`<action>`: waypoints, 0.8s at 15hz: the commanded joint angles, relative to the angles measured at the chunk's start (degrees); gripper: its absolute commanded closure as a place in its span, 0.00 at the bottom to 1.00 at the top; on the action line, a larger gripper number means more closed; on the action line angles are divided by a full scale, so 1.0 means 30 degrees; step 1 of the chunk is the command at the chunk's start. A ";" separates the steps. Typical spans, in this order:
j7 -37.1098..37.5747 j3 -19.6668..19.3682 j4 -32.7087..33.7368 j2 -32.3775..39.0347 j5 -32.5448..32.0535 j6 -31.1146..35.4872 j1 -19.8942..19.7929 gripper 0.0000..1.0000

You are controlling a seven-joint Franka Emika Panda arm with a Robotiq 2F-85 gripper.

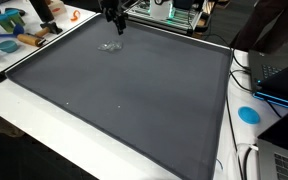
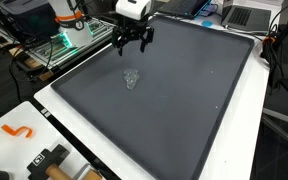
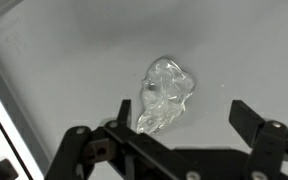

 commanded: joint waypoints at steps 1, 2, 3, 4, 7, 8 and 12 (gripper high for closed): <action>0.1317 0.0746 0.1368 0.0309 -0.1811 -0.2712 0.0716 0.00; 0.1664 0.0982 0.1793 0.0501 -0.2259 -0.3433 0.0940 0.00; 0.1912 0.1192 0.2167 0.0659 -0.2637 -0.4059 0.1132 0.00; 0.2186 0.1390 0.2542 0.0840 -0.2963 -0.4627 0.1330 0.00; 0.2797 0.1822 0.3467 0.1383 -0.3785 -0.6010 0.1842 0.00; 0.2987 0.1919 0.3748 0.1620 -0.4015 -0.6369 0.2009 0.00; 0.3583 0.2115 0.4640 0.2443 -0.4654 -0.7216 0.2554 0.00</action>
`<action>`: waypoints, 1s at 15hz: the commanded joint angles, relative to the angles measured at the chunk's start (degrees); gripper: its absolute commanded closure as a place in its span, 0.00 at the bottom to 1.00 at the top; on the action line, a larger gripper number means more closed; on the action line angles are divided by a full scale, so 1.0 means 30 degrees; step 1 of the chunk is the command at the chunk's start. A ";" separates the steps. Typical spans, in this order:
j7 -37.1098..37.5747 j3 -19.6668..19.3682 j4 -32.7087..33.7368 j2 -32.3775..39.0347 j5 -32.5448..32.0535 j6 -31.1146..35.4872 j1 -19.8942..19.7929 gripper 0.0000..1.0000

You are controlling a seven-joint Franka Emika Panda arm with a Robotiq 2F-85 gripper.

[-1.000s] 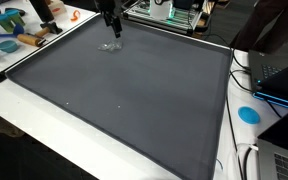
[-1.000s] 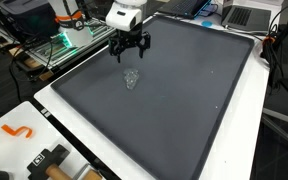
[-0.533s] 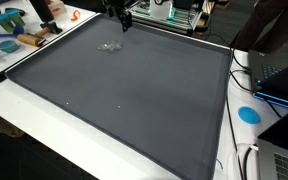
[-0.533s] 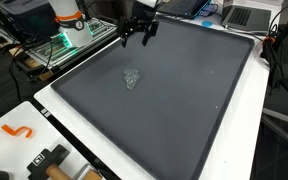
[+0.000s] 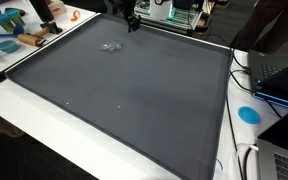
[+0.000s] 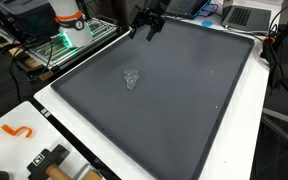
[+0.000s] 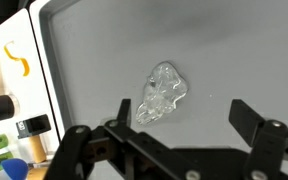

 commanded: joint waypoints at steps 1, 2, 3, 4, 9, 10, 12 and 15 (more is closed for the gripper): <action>0.0796 0.0176 0.1021 0.1017 -0.0867 -0.1059 0.0467 0.00; 0.0952 0.0177 0.1174 0.1206 -0.1058 -0.1150 0.0591 0.00; 0.0890 0.0182 0.1323 0.1362 -0.1112 -0.1238 0.0680 0.00; 0.0938 0.0182 0.1440 0.1510 -0.1197 -0.1314 0.0781 0.00; 0.0919 0.0148 0.1982 0.2087 -0.1406 -0.1685 0.1108 0.00; 0.0834 0.0134 0.2068 0.2142 -0.1316 -0.1679 0.1104 0.00; 0.0546 0.0105 0.2205 0.2207 -0.1252 -0.1679 0.1072 0.00; 0.0129 0.0039 0.2329 0.2239 -0.1238 -0.1610 0.0960 0.00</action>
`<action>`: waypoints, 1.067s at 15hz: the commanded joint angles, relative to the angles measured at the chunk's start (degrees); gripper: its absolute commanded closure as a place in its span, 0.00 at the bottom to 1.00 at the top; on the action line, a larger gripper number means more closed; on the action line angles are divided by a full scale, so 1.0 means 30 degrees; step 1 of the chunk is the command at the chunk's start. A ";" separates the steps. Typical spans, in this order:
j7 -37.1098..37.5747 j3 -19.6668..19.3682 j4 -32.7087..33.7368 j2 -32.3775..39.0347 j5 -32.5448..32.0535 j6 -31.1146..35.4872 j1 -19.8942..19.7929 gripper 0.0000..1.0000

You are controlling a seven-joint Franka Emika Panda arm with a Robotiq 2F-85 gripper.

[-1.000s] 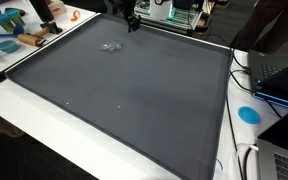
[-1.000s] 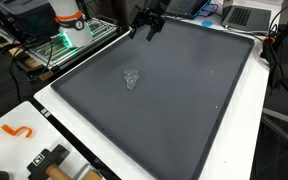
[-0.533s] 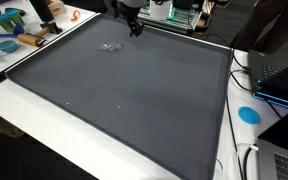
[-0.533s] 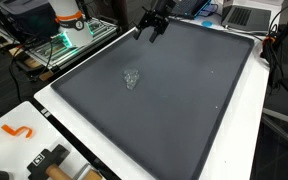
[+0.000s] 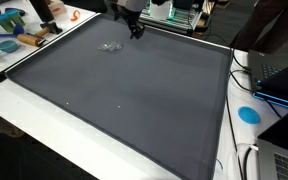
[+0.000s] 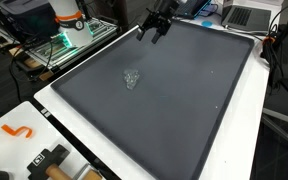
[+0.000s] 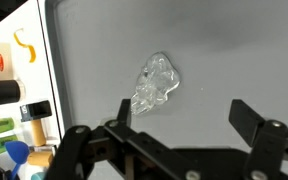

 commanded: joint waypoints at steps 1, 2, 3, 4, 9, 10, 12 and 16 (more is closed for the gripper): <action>-0.0613 -0.0114 0.0374 0.0166 -0.0314 -0.0411 -0.0075 0.00; -0.0721 -0.0154 0.0411 0.0137 -0.0286 -0.0409 -0.0116 0.00; -0.0966 -0.0198 0.0428 0.0092 -0.0304 -0.0372 -0.0176 0.00; -0.1226 -0.0242 0.0433 0.0027 -0.0230 -0.0296 -0.0285 0.00; -0.2429 -0.0599 0.0407 -0.0337 -0.0027 0.0091 -0.0839 0.00; -0.2649 -0.0698 0.0408 -0.0431 0.0011 0.0154 -0.0990 0.00; -0.3614 -0.0873 0.0259 -0.0765 0.0357 0.0651 -0.1472 0.00; -0.5239 -0.1242 0.0008 -0.1443 0.1246 0.1515 -0.2453 0.00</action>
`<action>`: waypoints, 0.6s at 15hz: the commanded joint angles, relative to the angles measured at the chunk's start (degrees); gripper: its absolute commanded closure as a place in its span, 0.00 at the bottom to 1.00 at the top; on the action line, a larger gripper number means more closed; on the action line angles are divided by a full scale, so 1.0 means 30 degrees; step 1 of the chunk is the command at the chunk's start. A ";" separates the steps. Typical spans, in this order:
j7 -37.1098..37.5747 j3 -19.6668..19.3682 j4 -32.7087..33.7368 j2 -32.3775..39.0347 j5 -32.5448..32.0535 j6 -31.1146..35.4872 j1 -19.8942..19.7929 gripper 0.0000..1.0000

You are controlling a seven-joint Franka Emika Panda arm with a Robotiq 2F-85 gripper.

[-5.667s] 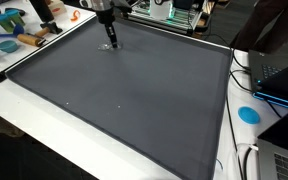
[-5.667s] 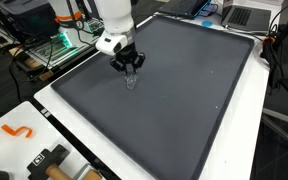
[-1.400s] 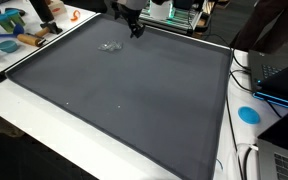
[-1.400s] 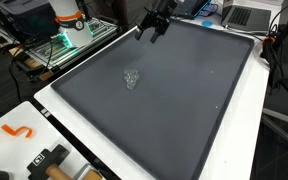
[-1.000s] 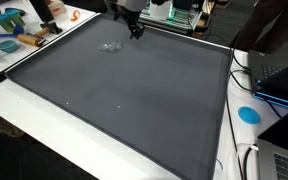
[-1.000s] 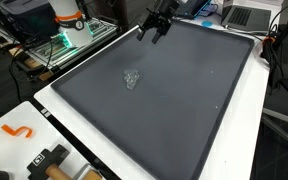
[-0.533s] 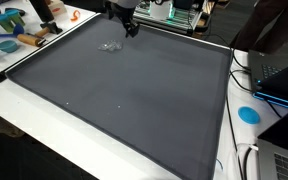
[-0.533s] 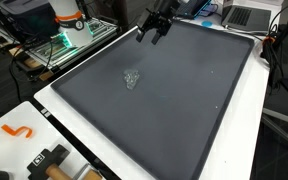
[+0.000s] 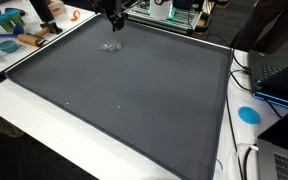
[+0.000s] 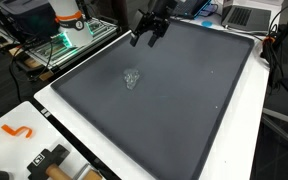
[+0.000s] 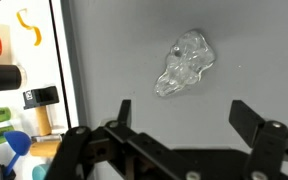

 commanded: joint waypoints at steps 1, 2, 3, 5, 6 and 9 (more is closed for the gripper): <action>-0.2151 -0.0269 -0.0790 -0.1081 0.1502 0.1285 -0.1038 0.00; -0.2569 -0.0365 -0.0873 -0.1262 0.1936 0.1506 -0.1307 0.00; -0.3221 -0.0435 -0.1029 -0.1501 0.2593 0.1821 -0.1630 0.00; -0.4275 -0.0634 -0.1308 -0.1919 0.3902 0.2221 -0.2196 0.00; -0.5107 -0.0718 -0.1556 -0.2173 0.4646 0.2513 -0.2517 0.00; -0.6874 -0.1134 -0.2294 -0.2812 0.6553 0.3025 -0.3351 0.00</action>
